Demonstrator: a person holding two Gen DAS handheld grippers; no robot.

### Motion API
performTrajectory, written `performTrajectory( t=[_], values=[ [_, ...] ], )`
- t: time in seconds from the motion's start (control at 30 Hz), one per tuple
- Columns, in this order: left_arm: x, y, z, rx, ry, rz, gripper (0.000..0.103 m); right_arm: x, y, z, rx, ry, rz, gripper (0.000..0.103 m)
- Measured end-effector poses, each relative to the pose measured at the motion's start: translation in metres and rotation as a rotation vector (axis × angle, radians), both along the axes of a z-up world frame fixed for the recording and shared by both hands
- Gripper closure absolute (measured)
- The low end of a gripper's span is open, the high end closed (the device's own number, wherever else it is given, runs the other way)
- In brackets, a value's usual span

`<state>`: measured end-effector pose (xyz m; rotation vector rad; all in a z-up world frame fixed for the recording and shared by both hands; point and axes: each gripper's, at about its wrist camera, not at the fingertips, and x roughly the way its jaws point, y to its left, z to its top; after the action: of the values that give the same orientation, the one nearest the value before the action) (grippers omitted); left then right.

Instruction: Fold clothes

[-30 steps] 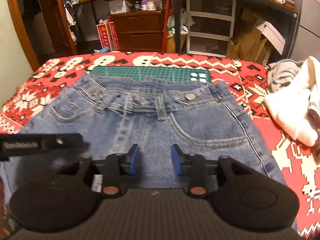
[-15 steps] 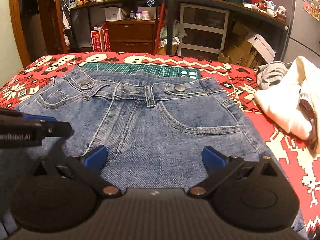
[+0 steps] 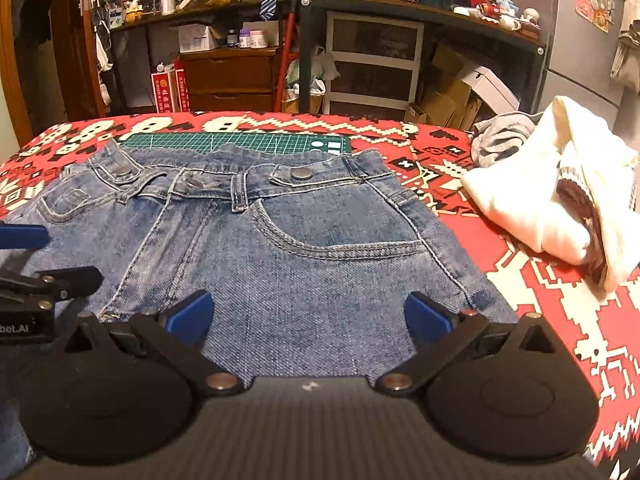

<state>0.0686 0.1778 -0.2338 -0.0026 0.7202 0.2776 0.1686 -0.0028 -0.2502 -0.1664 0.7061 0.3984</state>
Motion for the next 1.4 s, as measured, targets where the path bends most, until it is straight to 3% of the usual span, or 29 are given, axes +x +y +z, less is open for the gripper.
performTrajectory(
  t=[0.03,0.1,0.67,0.77,0.83,1.0,1.17,1.4],
  values=[
    [0.0,-0.001,-0.002,0.011,-0.003,0.008,0.0,0.0,-0.001,0.0,0.004,-0.001,-0.001,0.0],
    [-0.003,0.003,-0.005,-0.025,-0.023,0.032,0.0,-0.001,-0.002,-0.001,0.011,-0.004,0.0,0.0],
    [0.002,0.002,0.002,-0.039,0.002,0.03,0.0,-0.002,-0.003,-0.001,0.014,0.005,-0.004,0.0],
    [0.004,0.003,0.005,-0.049,0.014,0.025,0.009,0.002,-0.005,0.006,0.029,0.047,0.013,0.002],
    [0.002,0.008,0.015,-0.084,0.004,-0.003,0.024,0.004,-0.008,0.015,0.059,0.069,0.032,0.007],
    [0.006,0.021,0.048,-0.094,-0.015,-0.064,0.028,0.009,-0.008,0.059,0.044,0.038,0.112,0.02],
    [0.021,0.035,0.078,-0.064,-0.027,-0.114,0.031,0.029,-0.001,0.102,0.01,-0.011,0.134,0.022],
    [0.056,0.057,0.106,-0.05,-0.047,-0.102,0.035,0.065,0.019,0.132,0.021,-0.03,0.129,0.024]
  ],
)
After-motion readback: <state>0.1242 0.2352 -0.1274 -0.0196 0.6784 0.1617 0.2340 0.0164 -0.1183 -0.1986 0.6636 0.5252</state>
